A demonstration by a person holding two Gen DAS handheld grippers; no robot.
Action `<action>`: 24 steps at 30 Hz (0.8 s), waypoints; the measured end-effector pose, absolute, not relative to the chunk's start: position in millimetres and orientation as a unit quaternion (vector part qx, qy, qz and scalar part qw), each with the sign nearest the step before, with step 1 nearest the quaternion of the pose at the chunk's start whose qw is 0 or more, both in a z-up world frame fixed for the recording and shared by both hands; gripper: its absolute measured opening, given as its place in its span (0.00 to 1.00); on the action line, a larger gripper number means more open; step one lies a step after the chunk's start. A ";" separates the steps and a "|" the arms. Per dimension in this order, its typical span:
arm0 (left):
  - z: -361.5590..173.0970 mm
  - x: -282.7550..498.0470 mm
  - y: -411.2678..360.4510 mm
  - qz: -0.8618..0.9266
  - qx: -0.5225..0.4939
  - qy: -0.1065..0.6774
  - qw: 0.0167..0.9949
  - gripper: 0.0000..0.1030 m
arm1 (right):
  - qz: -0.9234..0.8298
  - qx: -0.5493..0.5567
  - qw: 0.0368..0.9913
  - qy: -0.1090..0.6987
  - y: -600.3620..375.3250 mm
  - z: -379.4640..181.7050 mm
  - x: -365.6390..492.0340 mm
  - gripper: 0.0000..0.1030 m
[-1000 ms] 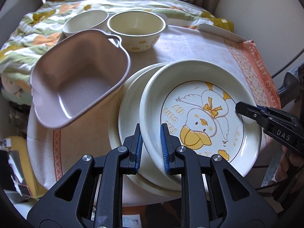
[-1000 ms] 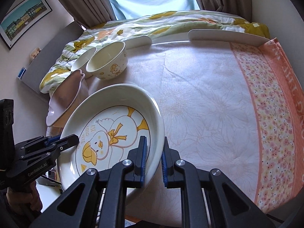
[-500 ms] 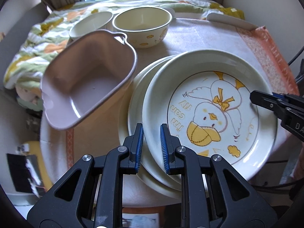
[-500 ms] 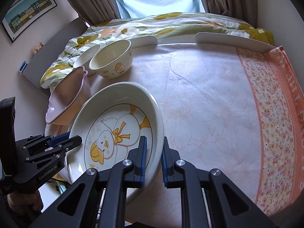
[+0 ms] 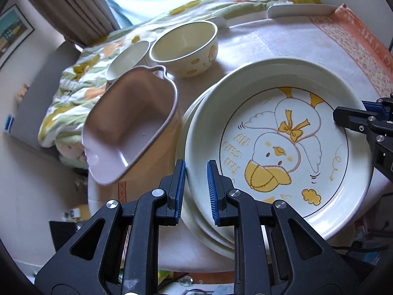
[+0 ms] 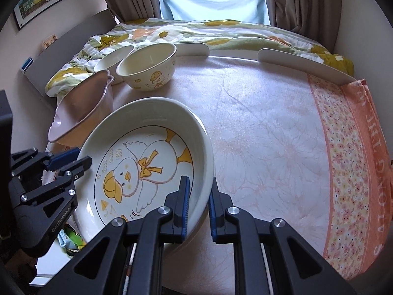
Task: Organize plates and bowls
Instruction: 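Carry the small duck plate and lower it onto the plate stack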
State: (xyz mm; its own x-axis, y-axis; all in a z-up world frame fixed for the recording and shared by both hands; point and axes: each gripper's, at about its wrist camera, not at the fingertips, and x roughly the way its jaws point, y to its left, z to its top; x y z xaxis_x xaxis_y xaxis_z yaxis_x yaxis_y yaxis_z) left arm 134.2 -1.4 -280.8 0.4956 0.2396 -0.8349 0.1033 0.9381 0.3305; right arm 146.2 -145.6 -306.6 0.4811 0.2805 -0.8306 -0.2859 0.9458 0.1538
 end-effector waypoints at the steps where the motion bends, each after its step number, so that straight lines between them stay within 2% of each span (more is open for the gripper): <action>1: -280.0 134.9 1.3 0.039 0.162 0.502 0.849 0.16 | 0.163 -0.004 0.861 0.482 -145.4 -306.6 146.8 0.12; 24: -282.0 138.8 17.6 0.051 0.134 0.513 0.847 0.16 | 0.143 -0.058 0.867 0.473 -129.0 -306.8 150.6 0.13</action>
